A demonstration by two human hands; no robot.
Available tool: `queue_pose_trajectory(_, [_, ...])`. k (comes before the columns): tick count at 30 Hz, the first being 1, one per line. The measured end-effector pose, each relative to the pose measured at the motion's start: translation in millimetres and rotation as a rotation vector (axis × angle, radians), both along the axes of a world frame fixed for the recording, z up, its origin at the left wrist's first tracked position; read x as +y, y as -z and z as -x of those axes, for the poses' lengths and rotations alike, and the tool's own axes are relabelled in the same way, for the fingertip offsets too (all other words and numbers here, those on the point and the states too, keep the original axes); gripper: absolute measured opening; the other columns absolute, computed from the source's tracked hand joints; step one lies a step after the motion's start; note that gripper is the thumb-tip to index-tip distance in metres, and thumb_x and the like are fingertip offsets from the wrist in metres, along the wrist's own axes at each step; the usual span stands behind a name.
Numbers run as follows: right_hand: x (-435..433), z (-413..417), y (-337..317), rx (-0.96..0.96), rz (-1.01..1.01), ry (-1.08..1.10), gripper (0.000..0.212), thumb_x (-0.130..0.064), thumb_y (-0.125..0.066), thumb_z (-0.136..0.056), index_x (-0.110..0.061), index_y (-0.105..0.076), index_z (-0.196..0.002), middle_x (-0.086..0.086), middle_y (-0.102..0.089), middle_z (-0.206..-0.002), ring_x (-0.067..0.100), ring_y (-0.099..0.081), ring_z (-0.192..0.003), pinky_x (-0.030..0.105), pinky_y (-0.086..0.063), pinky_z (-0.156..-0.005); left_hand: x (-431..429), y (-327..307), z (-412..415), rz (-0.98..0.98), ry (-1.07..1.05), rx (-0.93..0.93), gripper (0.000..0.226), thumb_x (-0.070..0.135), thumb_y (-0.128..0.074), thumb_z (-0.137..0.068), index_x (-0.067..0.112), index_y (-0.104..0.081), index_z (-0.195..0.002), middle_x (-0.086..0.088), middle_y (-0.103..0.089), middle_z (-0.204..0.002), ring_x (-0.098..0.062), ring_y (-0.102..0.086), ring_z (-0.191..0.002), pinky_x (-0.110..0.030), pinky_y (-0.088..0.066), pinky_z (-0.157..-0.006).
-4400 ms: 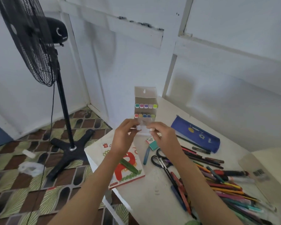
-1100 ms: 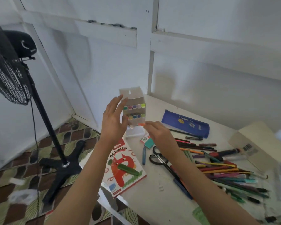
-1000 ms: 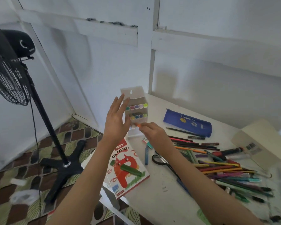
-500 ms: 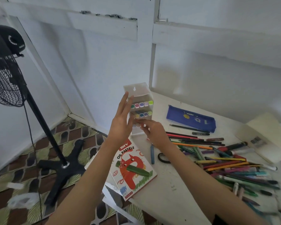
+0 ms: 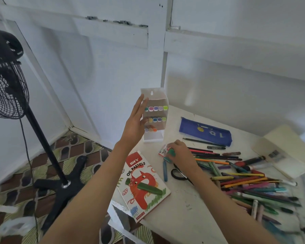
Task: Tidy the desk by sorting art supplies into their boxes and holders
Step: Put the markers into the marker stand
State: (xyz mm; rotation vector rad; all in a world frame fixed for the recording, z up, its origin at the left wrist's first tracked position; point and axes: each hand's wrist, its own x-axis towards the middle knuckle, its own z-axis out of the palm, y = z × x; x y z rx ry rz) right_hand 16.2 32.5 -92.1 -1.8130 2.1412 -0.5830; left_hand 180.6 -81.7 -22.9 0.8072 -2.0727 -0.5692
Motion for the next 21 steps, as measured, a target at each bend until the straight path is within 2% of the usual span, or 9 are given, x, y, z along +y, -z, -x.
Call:
queue_pose_trajectory(3, [0,-5,1,0.12,-0.095,0.017,0.051,-0.038,-0.066,-0.083,-0.015,-0.05,-0.126,0.003,-0.044,-0.123,0.018,-0.041,-0.112,0.029,-0.042,-0.095,10,4,0,0.045,-0.064,0.101,0.059,0.003,-0.049,-0.095,0.028,-0.028,-0.144,0.005,-0.012,-0.155,-0.008,-0.025,-0.136,0.003,-0.03,-0.089])
queue_pose_trajectory(6, [-2,-7,-3,0.191,-0.14,0.023,0.052,-0.038,-0.064,-0.085,-0.014,-0.048,-0.127,0.005,-0.041,-0.125,0.02,-0.041,-0.112,0.031,-0.043,-0.094,34,26,-4,0.099,-0.366,0.137,0.041,-0.011,-0.054,-0.084,0.011,-0.059,-0.119,-0.015,-0.047,-0.131,-0.022,-0.051,-0.113,-0.012,-0.044,-0.084])
queue_pose_trajectory(8, [-3,-5,-7,0.212,-0.195,0.005,0.05,-0.034,-0.063,-0.086,-0.014,-0.047,-0.129,0.006,-0.039,-0.126,0.022,-0.043,-0.113,0.033,-0.045,-0.092,49,47,-8,0.159,-0.256,0.03,0.028,-0.016,-0.058,-0.074,0.006,-0.063,-0.09,-0.013,-0.059,-0.102,-0.024,-0.06,-0.088,-0.026,-0.057,-0.066])
queue_pose_trajectory(10, [-3,-4,-11,0.239,-0.224,-0.01,0.049,-0.032,-0.063,-0.087,-0.014,-0.047,-0.129,0.006,-0.04,-0.127,0.023,-0.046,-0.113,0.035,-0.047,-0.089,56,64,-8,0.219,-0.005,-0.186,0.023,-0.015,-0.061,-0.07,0.007,-0.065,-0.077,-0.009,-0.062,-0.088,-0.021,-0.06,-0.078,-0.031,-0.056,-0.055])
queue_pose_trajectory(12, [-3,-4,-11,0.254,-0.231,-0.021,0.047,-0.03,-0.061,-0.088,-0.014,-0.047,-0.13,0.005,-0.043,-0.128,0.023,-0.047,-0.114,0.035,-0.046,-0.089,56,69,3,0.132,0.135,-0.408,0.033,-0.014,-0.061,-0.074,0.006,-0.07,-0.099,-0.009,-0.065,-0.107,-0.024,-0.058,-0.099,-0.03,-0.055,-0.075])
queue_pose_trajectory(14, [-1,-3,-9,0.255,-0.245,-0.037,0.048,-0.028,-0.06,-0.088,-0.015,-0.045,-0.132,0.006,-0.046,-0.13,0.025,-0.047,-0.116,0.035,-0.045,-0.092,54,73,19,0.03,0.159,-0.573,0.055,-0.009,-0.053,-0.083,0.012,-0.052,-0.133,-0.003,-0.05,-0.139,-0.021,-0.042,-0.125,-0.029,-0.041,-0.097])
queue_pose_trajectory(15, [-1,-3,-8,0.265,-0.251,-0.045,0.05,-0.027,-0.061,-0.088,-0.015,-0.043,-0.133,0.006,-0.048,-0.13,0.025,-0.047,-0.117,0.036,-0.045,-0.093,51,74,25,0.019,0.158,-0.666,0.061,-0.005,-0.052,-0.086,0.016,-0.041,-0.142,0.0,-0.04,-0.147,-0.019,-0.035,-0.131,-0.03,-0.037,-0.102])
queue_pose_trajectory(17, [1,-2,-7,0.281,-0.246,-0.045,0.056,-0.025,-0.063,-0.085,-0.015,-0.04,-0.135,0.008,-0.048,-0.131,0.027,-0.046,-0.118,0.036,-0.045,-0.092,45,76,35,0.081,0.153,-0.823,0.063,0.006,-0.051,-0.092,0.018,-0.026,-0.148,0.0,-0.028,-0.154,-0.021,-0.03,-0.135,-0.035,-0.034,-0.105])
queue_pose_trajectory(21, [8,3,-4,0.136,-0.15,-0.012,0.062,-0.026,-0.068,-0.08,-0.014,-0.039,-0.134,0.007,-0.048,-0.125,0.024,-0.048,-0.113,0.031,-0.042,-0.087,39,80,40,0.087,0.174,-0.866,0.058,0.01,-0.056,-0.092,0.018,-0.033,-0.144,-0.006,-0.038,-0.146,-0.023,-0.038,-0.128,-0.033,-0.037,-0.102])
